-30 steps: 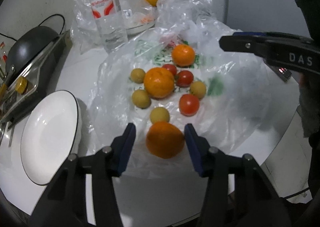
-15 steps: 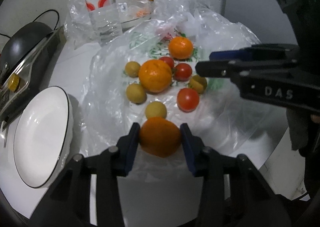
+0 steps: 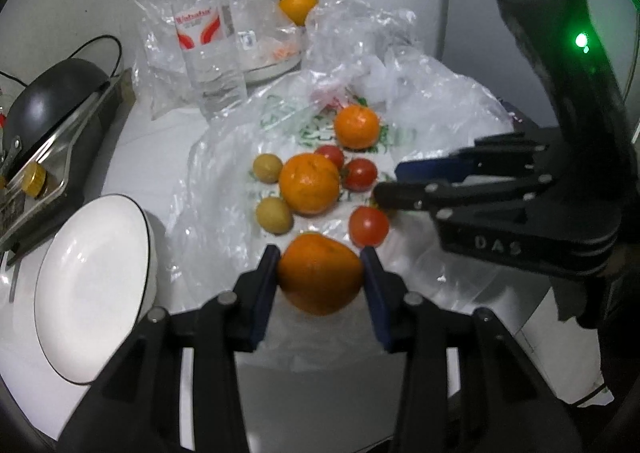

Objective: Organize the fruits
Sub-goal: 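Grasp a large mandarin with the left tool while the right tool grasps a small yellow fruit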

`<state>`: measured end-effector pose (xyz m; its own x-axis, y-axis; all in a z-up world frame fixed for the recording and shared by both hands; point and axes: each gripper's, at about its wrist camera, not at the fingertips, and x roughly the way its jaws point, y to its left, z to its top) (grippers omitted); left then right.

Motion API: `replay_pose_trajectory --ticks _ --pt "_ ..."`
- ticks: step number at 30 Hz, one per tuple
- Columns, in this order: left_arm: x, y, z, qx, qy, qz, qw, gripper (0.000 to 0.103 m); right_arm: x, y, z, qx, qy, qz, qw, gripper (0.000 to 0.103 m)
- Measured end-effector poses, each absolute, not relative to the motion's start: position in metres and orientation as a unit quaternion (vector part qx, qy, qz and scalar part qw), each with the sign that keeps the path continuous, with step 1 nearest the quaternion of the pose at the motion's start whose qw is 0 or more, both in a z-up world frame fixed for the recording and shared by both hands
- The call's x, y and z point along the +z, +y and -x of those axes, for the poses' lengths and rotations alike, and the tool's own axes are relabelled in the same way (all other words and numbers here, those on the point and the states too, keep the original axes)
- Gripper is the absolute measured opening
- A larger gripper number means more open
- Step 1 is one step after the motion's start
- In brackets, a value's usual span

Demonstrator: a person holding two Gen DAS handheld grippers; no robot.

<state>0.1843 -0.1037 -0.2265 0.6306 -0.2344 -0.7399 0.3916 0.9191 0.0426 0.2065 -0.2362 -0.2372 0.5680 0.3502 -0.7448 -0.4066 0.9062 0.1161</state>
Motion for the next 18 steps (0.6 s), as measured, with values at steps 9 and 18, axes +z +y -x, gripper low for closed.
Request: replay_pose_trajectory --ticks 9,18 --pt "-0.213 -0.101 -0.183 -0.173 0.371 -0.093 0.908 0.042 -0.24 -0.233 -0.209 0.217 0.419 0.039 0.881 0.026" --pt "-0.201 -0.094 -0.18 -0.168 0.353 -0.088 0.916 0.042 -0.222 -0.237 -0.205 0.209 0.399 0.038 0.892 0.026"
